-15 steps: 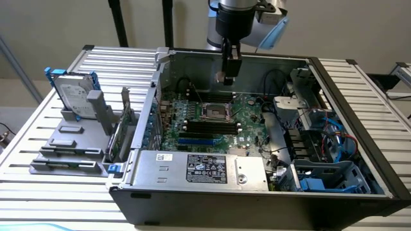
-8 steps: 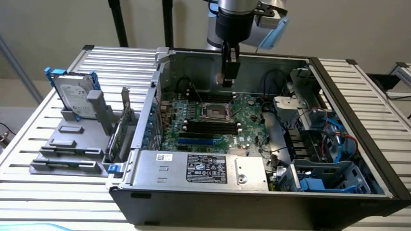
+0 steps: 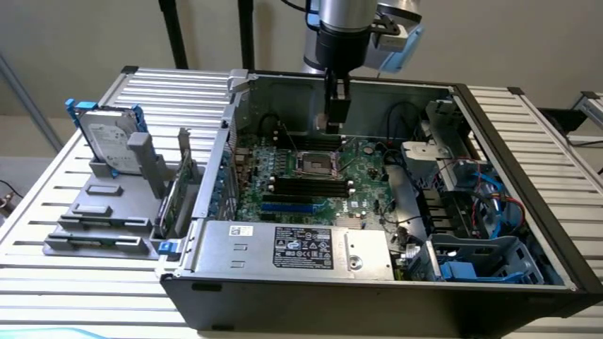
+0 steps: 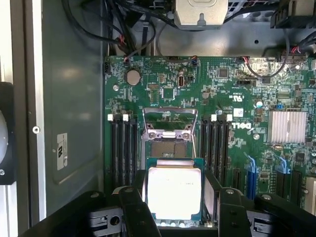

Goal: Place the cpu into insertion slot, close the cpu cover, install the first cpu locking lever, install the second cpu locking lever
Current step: 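Place the cpu into insertion slot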

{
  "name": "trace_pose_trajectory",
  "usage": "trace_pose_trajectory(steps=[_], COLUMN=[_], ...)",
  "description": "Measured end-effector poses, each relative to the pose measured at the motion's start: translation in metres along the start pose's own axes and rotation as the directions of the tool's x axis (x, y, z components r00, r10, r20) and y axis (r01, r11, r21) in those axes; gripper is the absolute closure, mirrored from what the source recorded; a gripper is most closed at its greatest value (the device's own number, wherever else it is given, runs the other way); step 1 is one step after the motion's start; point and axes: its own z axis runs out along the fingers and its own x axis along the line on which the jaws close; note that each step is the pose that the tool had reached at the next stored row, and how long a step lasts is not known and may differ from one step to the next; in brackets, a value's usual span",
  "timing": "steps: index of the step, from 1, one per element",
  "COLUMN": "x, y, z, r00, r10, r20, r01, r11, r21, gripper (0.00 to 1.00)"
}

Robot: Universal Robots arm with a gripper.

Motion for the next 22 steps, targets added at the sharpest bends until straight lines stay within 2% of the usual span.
trace_pose_trajectory(steps=[7,15,22], x=[0.0,-0.001,-0.003], y=[-0.0005,-0.0007,-0.001], z=[0.0118,0.0203,0.0312], r00=[1.0,1.0,1.0], r10=[0.0,-0.001,-0.003], r20=[-0.0006,-0.0015,-0.002], r01=[0.0,0.001,0.003], r11=[1.0,0.9999,0.9998], r21=[0.0006,0.0131,0.0181], gripper=[0.45,0.45,0.45])
